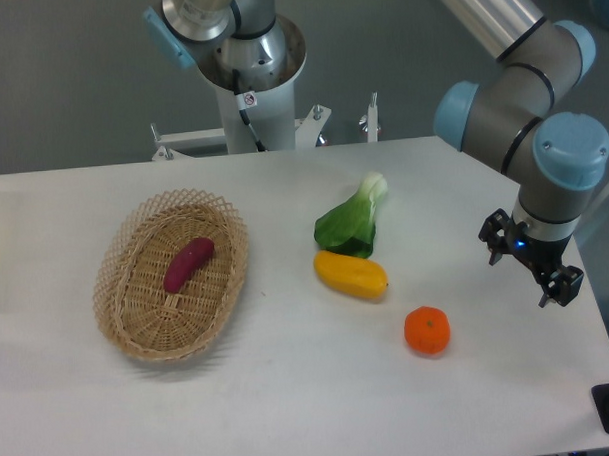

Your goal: Pick up the sweet potato from the basket

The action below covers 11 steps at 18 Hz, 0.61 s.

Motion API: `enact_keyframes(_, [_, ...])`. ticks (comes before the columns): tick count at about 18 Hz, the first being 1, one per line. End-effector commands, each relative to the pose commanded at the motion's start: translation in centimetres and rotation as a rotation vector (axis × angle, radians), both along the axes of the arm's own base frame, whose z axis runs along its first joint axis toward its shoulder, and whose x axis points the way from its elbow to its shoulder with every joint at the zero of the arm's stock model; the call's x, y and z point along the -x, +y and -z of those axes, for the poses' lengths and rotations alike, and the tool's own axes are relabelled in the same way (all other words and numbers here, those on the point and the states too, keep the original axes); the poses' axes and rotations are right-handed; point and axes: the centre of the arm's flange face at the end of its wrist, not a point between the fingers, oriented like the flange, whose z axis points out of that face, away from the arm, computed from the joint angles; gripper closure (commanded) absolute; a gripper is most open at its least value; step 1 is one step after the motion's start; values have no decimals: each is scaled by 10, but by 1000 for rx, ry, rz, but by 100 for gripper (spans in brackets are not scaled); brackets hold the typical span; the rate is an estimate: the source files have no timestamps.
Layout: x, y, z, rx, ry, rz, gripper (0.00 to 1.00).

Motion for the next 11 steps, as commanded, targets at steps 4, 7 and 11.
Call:
enact_keyframes(4, [0,0,0,0,0,0,0])
enact_keyframes(7, [-1,0,0,0,-1,-2,0])
enact_keyframes(11, [-2,2,-1,2,1,-14,0])
